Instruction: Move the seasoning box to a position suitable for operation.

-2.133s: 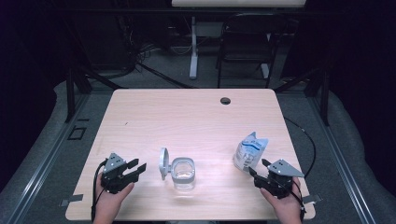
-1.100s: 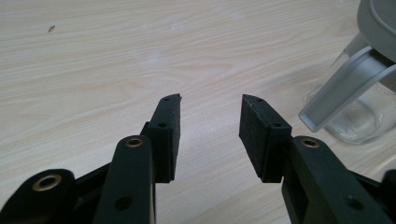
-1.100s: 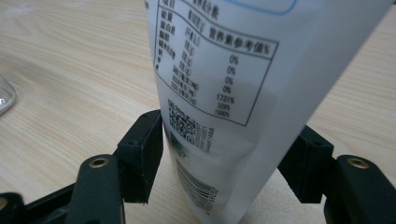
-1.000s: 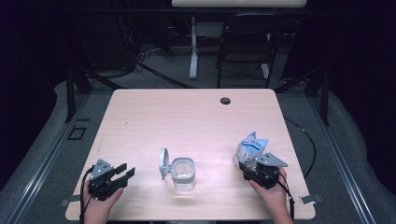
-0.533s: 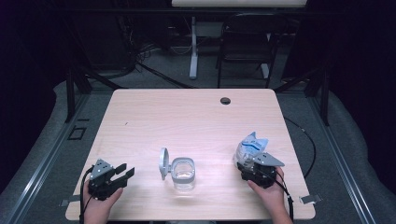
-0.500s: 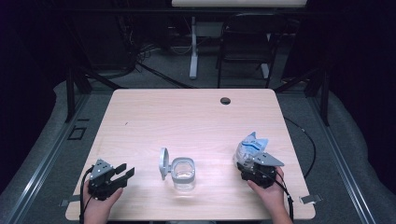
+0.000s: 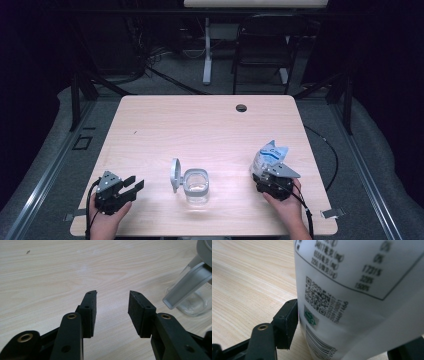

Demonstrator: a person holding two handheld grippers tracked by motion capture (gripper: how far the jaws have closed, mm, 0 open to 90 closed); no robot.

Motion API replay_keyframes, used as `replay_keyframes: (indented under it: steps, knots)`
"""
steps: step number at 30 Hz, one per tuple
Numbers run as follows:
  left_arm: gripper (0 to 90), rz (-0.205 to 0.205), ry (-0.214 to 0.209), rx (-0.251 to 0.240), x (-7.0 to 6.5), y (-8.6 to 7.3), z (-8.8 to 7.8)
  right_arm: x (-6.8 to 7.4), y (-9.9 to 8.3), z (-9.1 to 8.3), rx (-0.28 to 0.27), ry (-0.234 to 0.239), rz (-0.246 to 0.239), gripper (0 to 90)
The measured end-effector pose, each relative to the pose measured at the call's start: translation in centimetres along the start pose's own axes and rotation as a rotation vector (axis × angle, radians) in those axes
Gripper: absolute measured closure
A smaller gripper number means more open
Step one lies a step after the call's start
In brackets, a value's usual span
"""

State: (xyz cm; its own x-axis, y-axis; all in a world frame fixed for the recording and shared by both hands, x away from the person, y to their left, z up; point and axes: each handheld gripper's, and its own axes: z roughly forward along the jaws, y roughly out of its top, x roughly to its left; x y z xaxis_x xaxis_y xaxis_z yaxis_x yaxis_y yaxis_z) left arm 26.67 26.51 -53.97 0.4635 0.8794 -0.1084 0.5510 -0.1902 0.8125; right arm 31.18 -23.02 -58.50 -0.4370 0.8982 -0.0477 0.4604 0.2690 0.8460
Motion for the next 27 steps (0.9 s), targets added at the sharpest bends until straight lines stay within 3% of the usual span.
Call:
replay_keyframes:
  steps: [27]
  knots:
    - [58.8,-0.006,0.003,-0.005,0.09,-0.04,0.02,0.83,0.27,0.36,0.017,-0.049,-0.036,37.3]
